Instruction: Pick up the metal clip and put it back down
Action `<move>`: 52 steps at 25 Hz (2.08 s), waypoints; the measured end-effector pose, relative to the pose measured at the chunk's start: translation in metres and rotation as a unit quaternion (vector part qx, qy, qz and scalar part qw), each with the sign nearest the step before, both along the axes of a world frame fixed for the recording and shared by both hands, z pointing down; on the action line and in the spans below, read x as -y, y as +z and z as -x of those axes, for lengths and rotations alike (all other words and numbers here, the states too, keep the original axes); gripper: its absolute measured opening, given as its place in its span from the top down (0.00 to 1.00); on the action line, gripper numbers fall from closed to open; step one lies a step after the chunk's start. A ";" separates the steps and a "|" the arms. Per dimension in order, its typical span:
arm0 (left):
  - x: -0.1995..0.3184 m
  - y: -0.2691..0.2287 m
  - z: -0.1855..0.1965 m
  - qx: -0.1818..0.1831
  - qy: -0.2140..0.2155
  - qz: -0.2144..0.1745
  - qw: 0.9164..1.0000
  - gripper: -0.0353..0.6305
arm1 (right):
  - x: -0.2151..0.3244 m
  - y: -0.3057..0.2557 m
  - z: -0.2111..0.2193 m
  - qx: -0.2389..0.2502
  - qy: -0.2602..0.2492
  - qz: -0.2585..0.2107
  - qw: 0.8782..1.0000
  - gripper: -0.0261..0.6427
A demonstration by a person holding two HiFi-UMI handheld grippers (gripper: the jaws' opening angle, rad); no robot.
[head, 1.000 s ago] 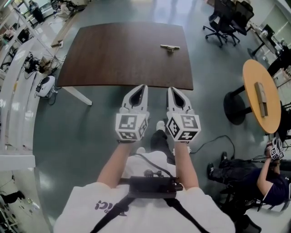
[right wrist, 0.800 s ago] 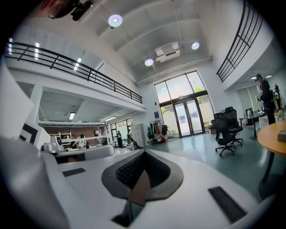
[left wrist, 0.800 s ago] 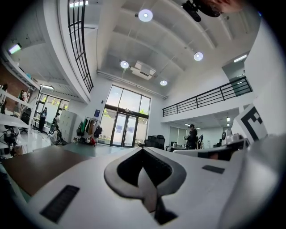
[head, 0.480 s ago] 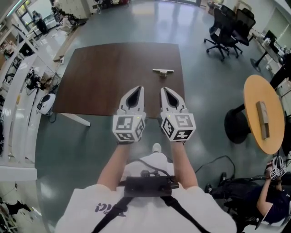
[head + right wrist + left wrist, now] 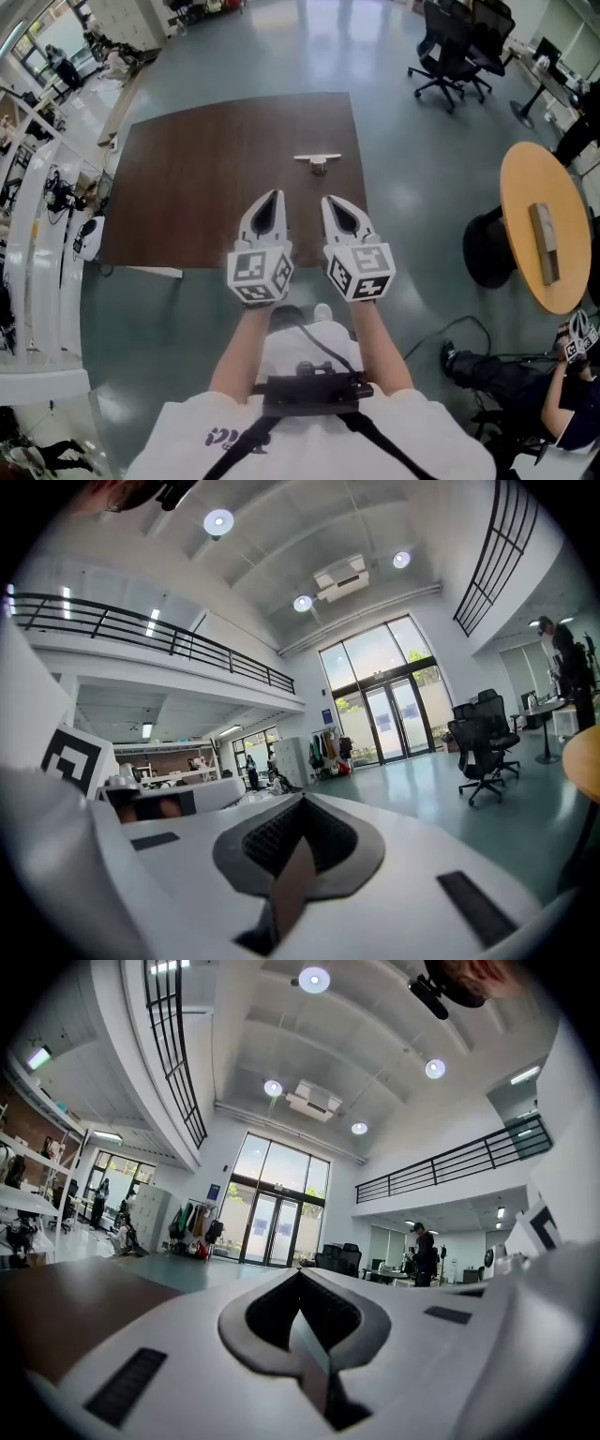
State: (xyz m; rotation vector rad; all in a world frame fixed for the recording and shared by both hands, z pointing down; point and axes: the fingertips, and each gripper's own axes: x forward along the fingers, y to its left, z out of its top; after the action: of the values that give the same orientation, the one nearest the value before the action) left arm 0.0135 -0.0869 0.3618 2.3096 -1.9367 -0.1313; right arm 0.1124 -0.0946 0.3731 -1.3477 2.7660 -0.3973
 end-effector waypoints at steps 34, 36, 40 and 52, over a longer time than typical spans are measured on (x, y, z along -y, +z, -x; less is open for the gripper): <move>0.170 0.144 0.064 0.012 0.150 0.123 0.981 0.93 | 0.163 0.165 0.061 -0.108 0.125 0.158 0.973 0.97; 0.182 0.152 0.061 0.014 0.152 0.132 0.979 0.93 | 0.172 0.180 0.060 -0.113 0.122 0.171 0.971 0.97; 0.206 0.178 0.057 0.016 0.153 0.156 0.976 0.93 | 0.190 0.212 0.055 -0.127 0.117 0.191 0.966 0.97; 0.243 0.246 0.056 0.018 0.155 0.225 0.962 0.93 | 0.232 0.290 0.051 -0.151 0.109 0.252 0.950 0.95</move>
State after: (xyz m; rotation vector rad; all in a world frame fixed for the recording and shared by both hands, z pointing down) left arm -0.0421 -0.3295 0.6082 2.2623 -1.4029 0.3464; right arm 0.0611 -0.3264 0.6631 -1.9487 2.8097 -1.0157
